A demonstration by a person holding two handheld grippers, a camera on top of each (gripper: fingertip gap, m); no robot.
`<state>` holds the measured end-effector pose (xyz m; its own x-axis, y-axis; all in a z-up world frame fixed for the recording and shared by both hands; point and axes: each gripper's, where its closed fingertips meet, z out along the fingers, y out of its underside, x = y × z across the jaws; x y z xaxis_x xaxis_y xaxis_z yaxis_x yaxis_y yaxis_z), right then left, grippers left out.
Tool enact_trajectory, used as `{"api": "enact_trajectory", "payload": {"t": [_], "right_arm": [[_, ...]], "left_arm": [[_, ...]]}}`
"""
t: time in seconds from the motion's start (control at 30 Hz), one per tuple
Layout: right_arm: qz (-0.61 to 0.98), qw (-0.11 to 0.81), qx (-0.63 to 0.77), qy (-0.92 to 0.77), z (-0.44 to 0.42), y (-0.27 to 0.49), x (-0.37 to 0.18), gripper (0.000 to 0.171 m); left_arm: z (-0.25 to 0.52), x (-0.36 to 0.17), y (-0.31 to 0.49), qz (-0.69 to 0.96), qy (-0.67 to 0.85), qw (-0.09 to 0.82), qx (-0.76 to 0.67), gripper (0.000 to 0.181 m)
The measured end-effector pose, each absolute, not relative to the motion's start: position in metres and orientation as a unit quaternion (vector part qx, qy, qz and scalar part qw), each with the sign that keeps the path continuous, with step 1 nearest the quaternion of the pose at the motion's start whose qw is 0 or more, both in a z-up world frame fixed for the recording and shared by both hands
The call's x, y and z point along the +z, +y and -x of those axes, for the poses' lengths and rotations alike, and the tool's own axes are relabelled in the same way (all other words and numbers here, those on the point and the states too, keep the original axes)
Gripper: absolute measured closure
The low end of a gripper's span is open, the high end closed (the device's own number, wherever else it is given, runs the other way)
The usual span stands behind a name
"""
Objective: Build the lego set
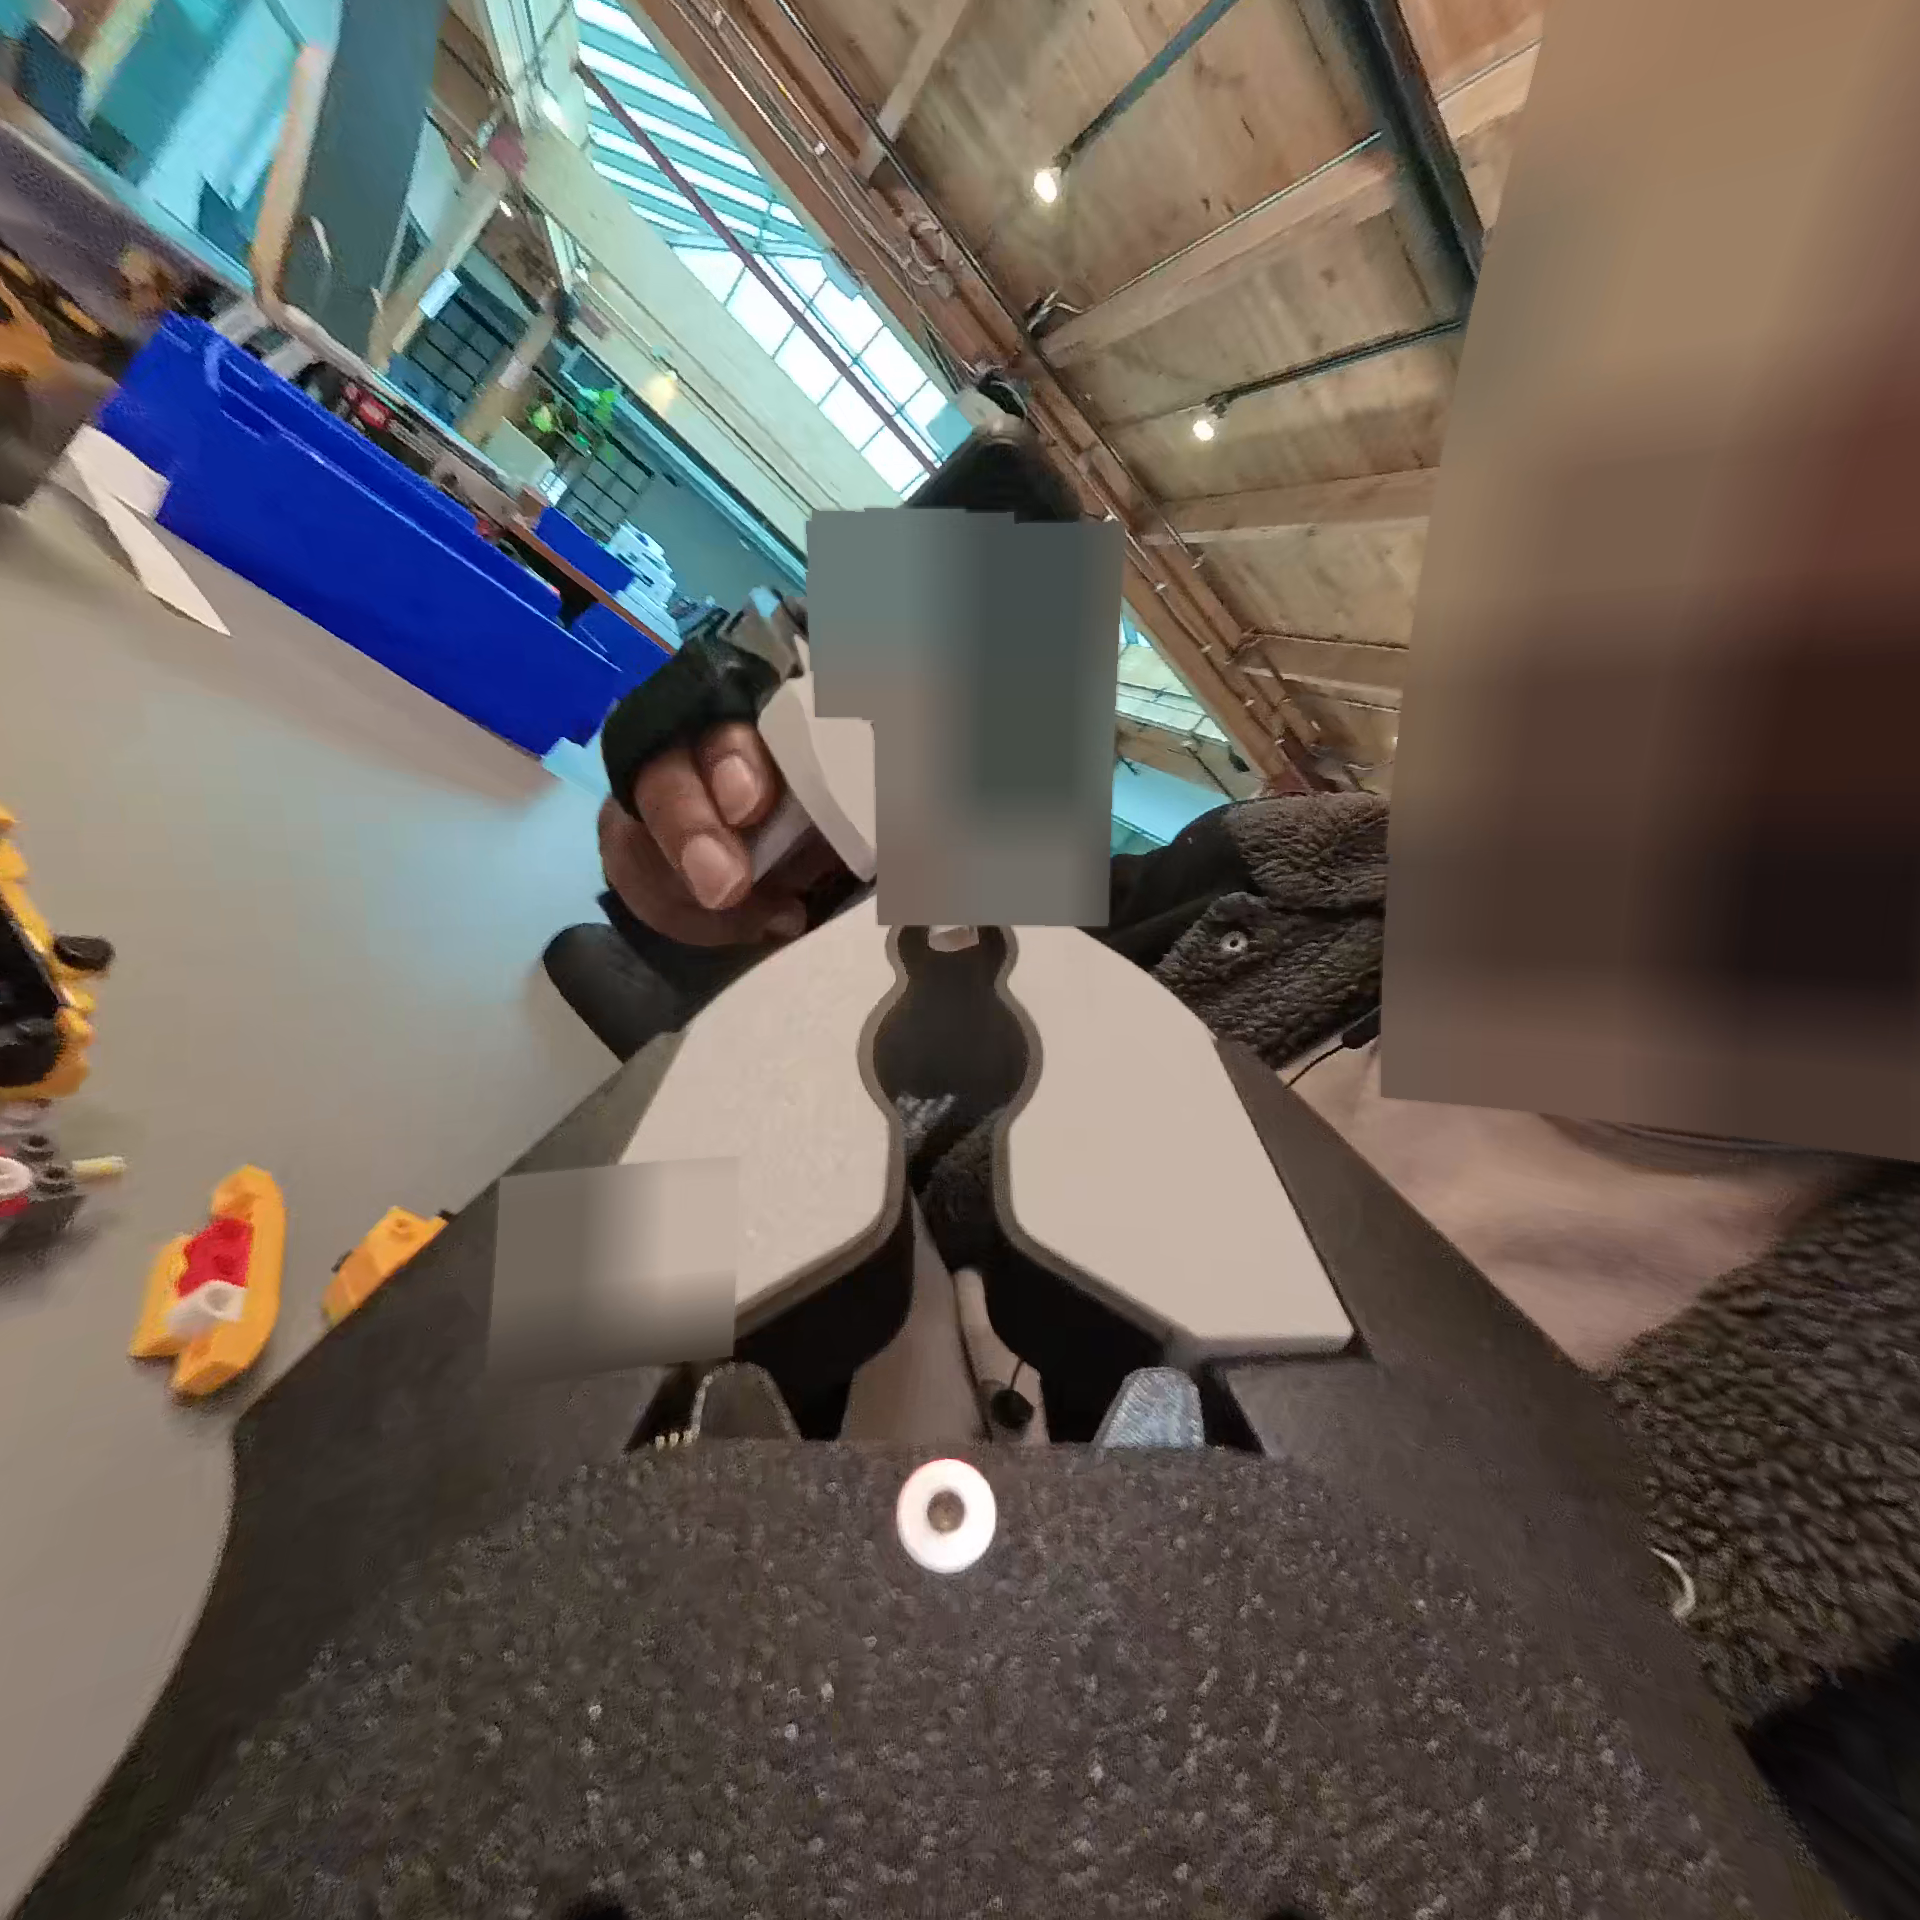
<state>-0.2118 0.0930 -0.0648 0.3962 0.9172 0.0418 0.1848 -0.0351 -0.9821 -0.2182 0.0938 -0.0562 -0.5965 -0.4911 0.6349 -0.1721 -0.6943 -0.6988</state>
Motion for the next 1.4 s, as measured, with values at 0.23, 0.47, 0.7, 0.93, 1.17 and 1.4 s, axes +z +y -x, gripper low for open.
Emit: {"api": "enact_trajectory", "payload": {"t": [0.23,0.47,0.7,0.93,1.17,1.4], "right_arm": [[0.617,0.542,0.3,-0.485,0.223,0.095,-0.065,0.161],[0.637,0.512,0.314,-0.482,0.224,0.092,-0.067,0.163],[0.703,0.458,0.304,-0.452,0.212,0.099,-0.087,0.163],[0.742,0.393,0.278,-0.468,0.212,0.091,-0.118,0.163],[0.764,0.356,0.225,-0.488,0.187,0.103,-0.148,0.147],[0.805,0.278,0.232,-0.47,0.172,0.104,-0.197,0.146]], "left_arm": [[0.216,-0.062,0.089,0.443,0.37,0.05,-0.815,0.172],[0.216,-0.063,0.088,0.444,0.366,0.038,-0.817,0.172],[0.211,-0.084,0.094,0.481,0.479,0.181,-0.712,0.166],[0.203,-0.124,0.084,0.495,0.615,0.265,-0.553,0.171],[0.204,-0.143,0.101,0.521,0.642,0.291,-0.481,0.173],[0.208,-0.168,0.13,0.59,0.625,0.274,-0.43,0.174]]}}
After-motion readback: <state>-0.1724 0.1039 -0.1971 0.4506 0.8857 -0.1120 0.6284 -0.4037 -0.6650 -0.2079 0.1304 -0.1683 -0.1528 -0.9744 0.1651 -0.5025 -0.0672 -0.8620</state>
